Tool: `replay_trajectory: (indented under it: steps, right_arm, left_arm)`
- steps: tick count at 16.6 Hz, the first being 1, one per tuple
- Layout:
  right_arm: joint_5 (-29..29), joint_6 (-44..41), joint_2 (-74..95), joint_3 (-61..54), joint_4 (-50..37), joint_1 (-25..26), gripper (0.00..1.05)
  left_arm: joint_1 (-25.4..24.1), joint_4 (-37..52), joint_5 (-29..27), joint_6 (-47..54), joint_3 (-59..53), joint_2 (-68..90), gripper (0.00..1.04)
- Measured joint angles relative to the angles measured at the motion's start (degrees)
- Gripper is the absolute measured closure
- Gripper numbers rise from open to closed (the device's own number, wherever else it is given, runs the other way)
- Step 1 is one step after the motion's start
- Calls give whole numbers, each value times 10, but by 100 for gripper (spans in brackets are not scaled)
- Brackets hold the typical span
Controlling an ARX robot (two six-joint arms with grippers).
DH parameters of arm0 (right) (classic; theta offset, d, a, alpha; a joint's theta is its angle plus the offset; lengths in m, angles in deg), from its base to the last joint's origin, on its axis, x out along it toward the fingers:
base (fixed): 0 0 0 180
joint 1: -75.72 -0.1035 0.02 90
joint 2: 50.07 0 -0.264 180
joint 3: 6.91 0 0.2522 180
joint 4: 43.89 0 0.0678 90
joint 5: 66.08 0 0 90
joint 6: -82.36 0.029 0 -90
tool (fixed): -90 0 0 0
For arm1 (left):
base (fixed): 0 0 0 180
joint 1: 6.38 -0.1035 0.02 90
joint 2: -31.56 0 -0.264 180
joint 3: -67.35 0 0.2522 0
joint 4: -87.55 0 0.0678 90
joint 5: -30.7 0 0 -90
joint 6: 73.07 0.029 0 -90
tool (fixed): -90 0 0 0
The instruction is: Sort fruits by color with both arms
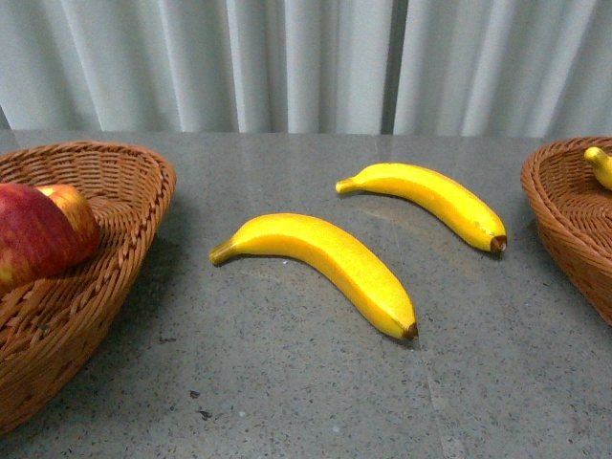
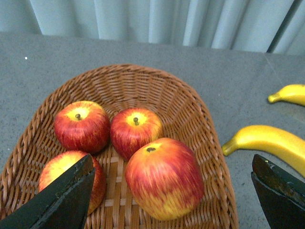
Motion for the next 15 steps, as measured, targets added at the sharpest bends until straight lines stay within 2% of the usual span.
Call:
replay_trajectory:
  steps: [2,4,7,8,9,12,14,15]
  right_arm:
    - [0,0,0,0,0,0,7]
    - [0,0,0,0,0,0,7]
    - [0,0,0,0,0,0,7]
    - [0,0,0,0,0,0,7]
    - [0,0,0,0,0,0,7]
    - [0,0,0,0,0,0,7]
    - [0,0,0,0,0,0,7]
    - [0,0,0,0,0,0,7]
  left_arm:
    - [15,30,-6,25,4,-46,7]
    - [60,58,-34,77,12,-99,7]
    - [132,24,-114,132,13,-174,7]
    - [146,-37,-138,118,17,-209,16]
    - [143,-84,-139,98,-4,-259,29]
    - [36,-77,-42,75,-99,-352,68]
    - [-18,-70,17,74,-144,-382,96]
    - [-41,-65,38,73,-161,-398,103]
